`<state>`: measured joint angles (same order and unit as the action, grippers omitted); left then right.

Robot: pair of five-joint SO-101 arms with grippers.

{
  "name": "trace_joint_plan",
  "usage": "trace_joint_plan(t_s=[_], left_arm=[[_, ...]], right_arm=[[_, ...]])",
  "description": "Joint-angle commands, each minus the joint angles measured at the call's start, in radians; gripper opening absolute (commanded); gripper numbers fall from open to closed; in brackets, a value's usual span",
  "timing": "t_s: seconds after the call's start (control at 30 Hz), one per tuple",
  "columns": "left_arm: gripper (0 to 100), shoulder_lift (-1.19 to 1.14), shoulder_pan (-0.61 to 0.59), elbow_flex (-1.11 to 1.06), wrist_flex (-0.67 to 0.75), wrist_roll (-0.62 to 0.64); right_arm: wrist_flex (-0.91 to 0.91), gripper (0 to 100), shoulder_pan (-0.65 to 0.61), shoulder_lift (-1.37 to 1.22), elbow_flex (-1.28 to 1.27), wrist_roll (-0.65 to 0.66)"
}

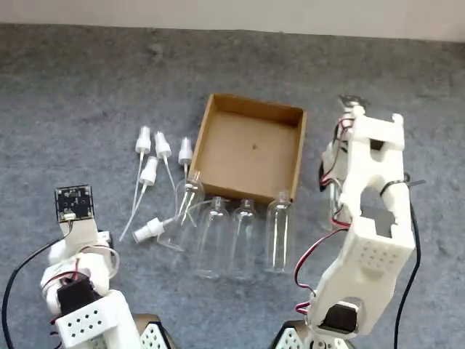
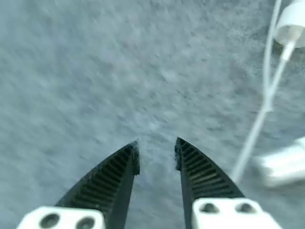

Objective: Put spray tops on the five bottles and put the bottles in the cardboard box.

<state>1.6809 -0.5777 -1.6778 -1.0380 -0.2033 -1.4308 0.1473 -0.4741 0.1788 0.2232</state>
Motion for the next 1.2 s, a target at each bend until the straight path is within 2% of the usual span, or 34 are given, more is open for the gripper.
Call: trace_joint_plan(t_s=[0.0,0.07,0.3,0.37,0.43,0.57,0.7,0.83,0.97,1.17], left_arm=[[9,0.008,-0.091,-0.025,0.103,-0.353],[9,0.008,-0.093,-0.025,0.138,-0.39],[9,0.008,-0.124,-0.025,0.29,-0.399],[9,0.004,-0.124,0.025,0.308,-0.393],[9,-0.005,-0.124,0.15,0.25,-0.391],[11,-0.099,-0.065,0.487,-0.02,-0.39],[13,-0.46,0.071,0.877,-0.281,-0.356],[13,-0.908,0.225,1.199,-0.431,-0.29],[13,-1.265,0.344,1.431,-0.473,-0.227],[13,-1.606,0.383,1.664,-0.425,-0.118]], right_arm=[[-0.019,5.3,0.05,0.008,0.039,0.008],[-0.019,5.2,0.047,0.01,0.038,0.043],[-0.019,5.2,0.033,0.012,0.039,0.055],[-0.031,5.2,0.039,0.022,0.038,0.106],[-0.033,5.2,0.048,0.056,0.038,0.146],[-0.042,5.2,0.051,0.13,0.033,0.157],[-0.071,5.2,0.042,0.182,0.005,0.158],[0.025,5.2,0.024,0.209,-0.139,0.158],[0.104,5.3,0.016,0.252,-0.282,0.172],[0.114,5.6,0.025,0.268,-0.354,0.224]])
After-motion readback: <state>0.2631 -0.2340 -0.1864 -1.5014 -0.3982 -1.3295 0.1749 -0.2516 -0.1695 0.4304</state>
